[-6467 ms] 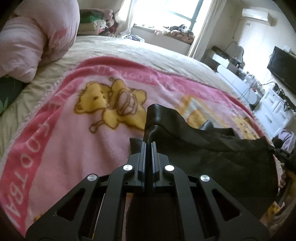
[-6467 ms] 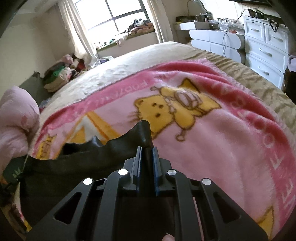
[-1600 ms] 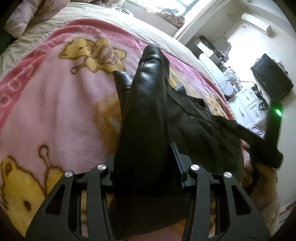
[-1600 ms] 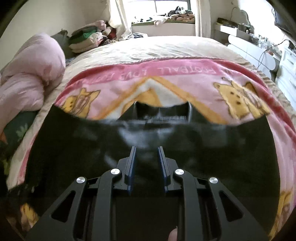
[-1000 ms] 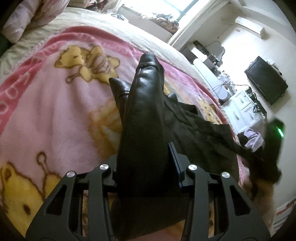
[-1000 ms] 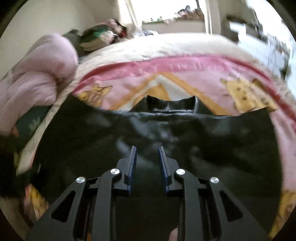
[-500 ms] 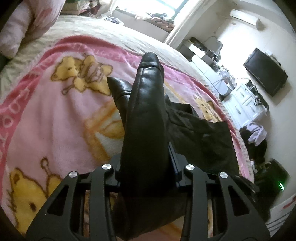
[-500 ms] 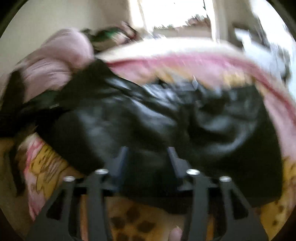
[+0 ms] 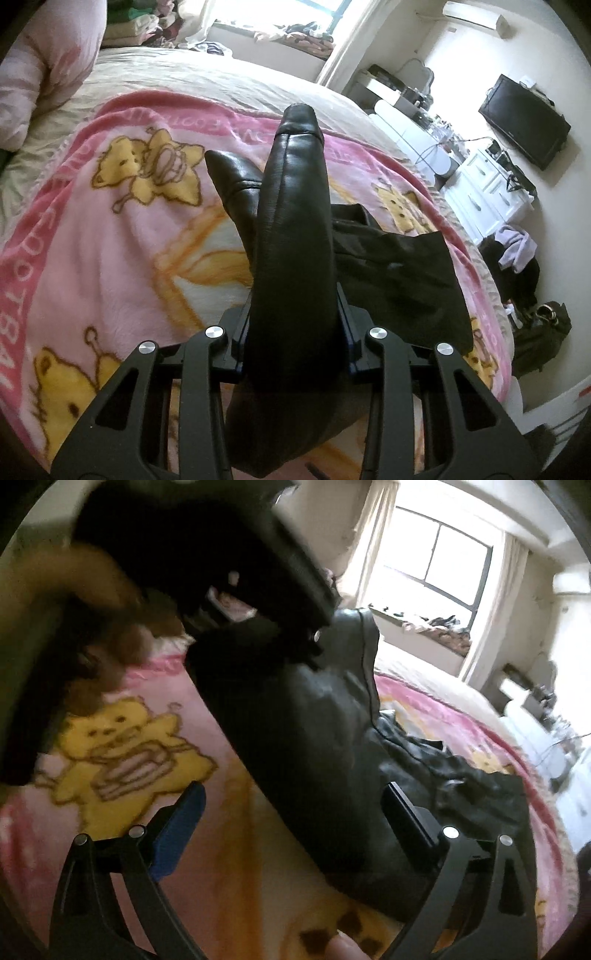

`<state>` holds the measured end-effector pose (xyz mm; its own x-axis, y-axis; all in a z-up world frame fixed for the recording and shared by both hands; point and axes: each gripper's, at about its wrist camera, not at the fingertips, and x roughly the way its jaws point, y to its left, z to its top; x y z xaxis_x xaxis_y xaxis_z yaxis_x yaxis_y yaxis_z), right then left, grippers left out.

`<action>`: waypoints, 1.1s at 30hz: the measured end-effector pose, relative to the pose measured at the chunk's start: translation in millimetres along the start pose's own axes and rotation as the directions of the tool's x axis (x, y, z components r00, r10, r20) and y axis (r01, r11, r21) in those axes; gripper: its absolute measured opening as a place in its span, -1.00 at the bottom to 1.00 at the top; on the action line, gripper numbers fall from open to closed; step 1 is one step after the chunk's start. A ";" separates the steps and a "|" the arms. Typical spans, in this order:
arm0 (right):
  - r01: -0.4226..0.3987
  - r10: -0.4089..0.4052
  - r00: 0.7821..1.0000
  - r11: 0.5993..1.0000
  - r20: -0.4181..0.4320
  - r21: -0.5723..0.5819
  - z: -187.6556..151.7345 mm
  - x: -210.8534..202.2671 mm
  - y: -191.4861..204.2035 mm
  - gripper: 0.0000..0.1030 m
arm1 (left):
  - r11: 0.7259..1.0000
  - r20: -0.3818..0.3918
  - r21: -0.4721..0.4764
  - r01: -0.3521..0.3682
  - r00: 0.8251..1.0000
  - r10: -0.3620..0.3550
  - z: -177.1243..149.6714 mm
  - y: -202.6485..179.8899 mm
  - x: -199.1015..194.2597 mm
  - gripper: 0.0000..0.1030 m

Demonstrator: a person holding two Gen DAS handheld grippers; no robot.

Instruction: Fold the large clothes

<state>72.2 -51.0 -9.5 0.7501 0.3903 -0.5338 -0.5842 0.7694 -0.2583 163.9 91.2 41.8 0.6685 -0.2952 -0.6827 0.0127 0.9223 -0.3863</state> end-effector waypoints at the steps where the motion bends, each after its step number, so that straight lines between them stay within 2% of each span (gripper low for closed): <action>1: 0.021 -0.021 1.000 1.000 0.006 -0.005 1.1 4.7 2.7 0.84 | 1.000 -0.001 0.001 0.003 1.000 -0.003 0.4 -1.4 -0.6 -0.45; 4: 0.089 -0.088 0.996 0.996 0.030 -0.009 6.6 14.8 3.3 0.84 | 1.000 -0.006 0.005 0.005 1.000 -0.005 2.2 -3.8 -1.0 -0.45; 6: 0.104 -0.103 0.993 0.995 0.055 -0.010 9.9 15.7 1.9 0.80 | 1.000 -0.009 0.008 0.004 1.000 -0.004 3.7 -5.3 -0.7 -0.45; 7: 0.106 -0.105 0.992 0.994 0.068 -0.010 11.1 14.1 -0.1 0.54 | 1.000 -0.010 0.010 0.004 1.000 -0.004 4.6 -6.5 -0.7 -0.45; 8: 0.099 -0.097 0.992 0.995 0.078 -0.011 11.0 13.1 -1.4 0.39 | 1.000 -0.010 0.011 0.006 1.000 -0.006 5.2 -7.8 -1.1 -0.45; 10: 0.080 -0.077 0.992 0.997 0.104 -0.019 10.2 5.4 -3.1 -0.29 | 1.000 -0.006 0.016 0.016 1.000 -0.016 8.0 -12.0 -2.1 -0.45; 13: 0.158 -0.142 0.976 0.984 0.164 -0.086 7.3 -9.9 2.6 -0.53 | 0.998 0.008 0.046 0.033 0.999 -0.034 11.6 -27.6 -6.7 -0.45; 21: 0.212 -0.223 0.955 0.974 0.197 0.079 -1.4 -44.1 -46.1 -0.67 | 0.984 0.020 0.147 0.100 0.994 -0.104 20.5 -86.4 -7.9 -0.45; 33: 0.253 -0.308 0.935 0.928 0.178 0.272 -37.3 -75.8 -109.8 -0.72 | 0.949 -0.043 0.269 0.165 0.986 -0.159 16.7 -170.1 23.0 -0.45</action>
<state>68.0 -184.0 29.3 0.9361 0.2184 -0.2758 -0.2677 0.9508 -0.1558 189.6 -68.4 102.2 0.6255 -0.4488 -0.6382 0.3222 0.8936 -0.3126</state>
